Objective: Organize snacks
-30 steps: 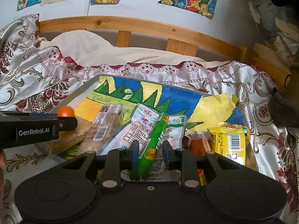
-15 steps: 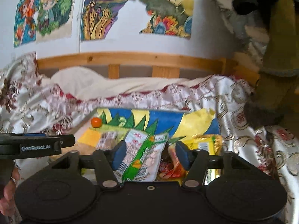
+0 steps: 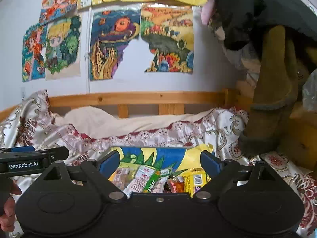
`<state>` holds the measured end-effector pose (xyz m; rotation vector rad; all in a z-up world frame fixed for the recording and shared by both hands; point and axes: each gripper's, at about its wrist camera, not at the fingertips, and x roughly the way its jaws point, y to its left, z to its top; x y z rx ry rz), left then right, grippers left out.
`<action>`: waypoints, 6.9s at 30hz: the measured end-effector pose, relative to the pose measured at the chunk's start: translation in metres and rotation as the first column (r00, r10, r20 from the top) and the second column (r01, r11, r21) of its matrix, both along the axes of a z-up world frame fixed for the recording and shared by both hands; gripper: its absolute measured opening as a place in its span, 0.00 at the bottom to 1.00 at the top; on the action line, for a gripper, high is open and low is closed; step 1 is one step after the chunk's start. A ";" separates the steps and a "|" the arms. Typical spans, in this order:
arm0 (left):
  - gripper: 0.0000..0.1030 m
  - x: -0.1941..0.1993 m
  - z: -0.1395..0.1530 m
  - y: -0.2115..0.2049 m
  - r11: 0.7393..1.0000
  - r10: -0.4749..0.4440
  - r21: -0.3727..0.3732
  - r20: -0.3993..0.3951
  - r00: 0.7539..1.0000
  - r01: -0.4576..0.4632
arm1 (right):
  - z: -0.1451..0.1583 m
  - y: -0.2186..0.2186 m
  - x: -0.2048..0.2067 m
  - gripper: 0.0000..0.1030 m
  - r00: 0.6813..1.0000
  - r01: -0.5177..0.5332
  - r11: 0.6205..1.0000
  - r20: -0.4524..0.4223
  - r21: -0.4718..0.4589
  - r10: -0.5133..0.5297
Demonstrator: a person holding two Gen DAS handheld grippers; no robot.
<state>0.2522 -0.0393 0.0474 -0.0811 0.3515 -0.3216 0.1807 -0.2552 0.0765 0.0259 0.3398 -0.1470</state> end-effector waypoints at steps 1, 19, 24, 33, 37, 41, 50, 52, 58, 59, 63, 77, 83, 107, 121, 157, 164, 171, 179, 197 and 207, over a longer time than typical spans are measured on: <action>1.00 -0.005 0.002 0.000 1.000 0.005 0.001 0.009 1.000 -0.005 | 0.003 0.000 -0.006 0.91 1.000 0.001 1.000 0.008 0.004 -0.001; 1.00 -0.102 0.017 0.025 0.994 0.095 -0.067 0.048 0.994 -0.091 | 0.032 0.005 -0.100 0.99 0.998 -0.010 1.000 0.068 0.017 0.009; 1.00 -0.129 0.013 0.030 0.994 0.103 -0.052 0.047 0.994 -0.101 | 0.036 0.012 -0.124 0.99 0.997 -0.027 1.000 0.073 -0.004 0.027; 1.00 -0.169 -0.004 0.040 0.993 0.114 0.009 0.004 0.993 -0.114 | 0.016 0.024 -0.169 0.99 0.996 -0.064 0.998 0.059 0.001 0.063; 1.00 -0.183 -0.008 0.045 0.992 0.121 0.019 -0.002 0.993 -0.121 | 0.004 0.027 -0.183 0.99 0.996 -0.074 0.997 0.045 0.011 0.073; 1.00 -0.196 -0.015 0.048 0.991 0.130 0.048 -0.013 0.991 -0.129 | -0.007 0.028 -0.194 0.99 0.997 -0.071 0.997 0.029 0.015 0.071; 1.00 -0.210 -0.024 0.051 0.987 0.143 0.082 -0.026 0.989 -0.140 | -0.027 0.027 -0.216 0.99 0.998 -0.057 0.998 0.013 0.026 0.057; 1.00 -0.211 -0.026 0.051 0.986 0.143 0.087 -0.030 0.989 -0.140 | -0.033 0.025 -0.219 0.99 0.999 -0.046 0.998 0.006 0.038 0.046; 1.00 -0.214 -0.033 0.046 0.983 0.138 0.127 -0.045 0.989 -0.131 | -0.052 0.023 -0.224 0.99 0.999 -0.024 0.998 -0.033 0.052 0.026; 1.00 -0.214 -0.035 0.046 0.983 0.136 0.128 -0.051 0.989 -0.128 | -0.054 0.023 -0.224 0.99 0.999 -0.025 0.998 -0.040 0.055 0.027; 1.00 -0.213 -0.040 0.045 0.984 0.134 0.124 -0.070 0.989 -0.124 | -0.062 0.028 -0.224 0.99 0.997 -0.031 0.999 -0.063 0.037 0.034; 1.00 -0.213 -0.049 0.043 0.984 0.122 0.136 -0.059 0.991 -0.113 | -0.067 0.027 -0.225 0.99 0.999 -0.019 0.999 -0.026 0.036 0.020; 1.00 -0.215 -0.051 0.040 0.985 0.109 0.143 -0.068 0.992 -0.098 | -0.069 0.026 -0.223 0.99 1.000 -0.001 0.999 -0.031 0.034 0.002; 1.00 -0.216 -0.054 0.037 0.984 0.100 0.155 -0.074 0.992 -0.088 | -0.073 0.024 -0.221 0.99 0.999 0.004 0.999 -0.045 0.034 -0.003; 1.00 -0.216 -0.054 0.037 0.984 0.101 0.155 -0.074 0.992 -0.088 | -0.073 0.025 -0.221 0.99 0.999 0.003 0.999 -0.046 0.033 -0.002; 1.00 -0.216 -0.053 0.037 0.984 0.099 0.158 -0.075 0.992 -0.087 | -0.075 0.028 -0.220 0.99 0.999 0.004 1.000 -0.052 0.031 -0.002; 1.00 -0.216 -0.054 0.036 0.984 0.100 0.158 -0.076 0.992 -0.087 | -0.075 0.028 -0.220 0.99 0.999 0.005 0.999 -0.053 0.031 -0.003; 1.00 -0.216 -0.053 0.037 0.984 0.098 0.158 -0.077 0.992 -0.084 | -0.075 0.028 -0.221 0.99 0.999 0.005 1.000 -0.053 0.031 -0.003; 1.00 -0.216 -0.053 0.037 0.984 0.097 0.158 -0.078 0.992 -0.084 | -0.075 0.028 -0.221 0.99 0.999 0.005 1.000 -0.053 0.031 -0.003; 1.00 -0.212 -0.054 0.031 0.961 0.157 0.248 -0.114 0.981 -0.125 | -0.079 0.030 -0.221 0.99 0.998 0.002 1.000 -0.058 0.025 0.000; 1.00 -0.211 -0.055 0.034 0.964 0.153 0.238 -0.124 0.980 -0.120 | -0.081 0.030 -0.222 0.99 0.998 0.001 1.000 -0.065 0.020 0.001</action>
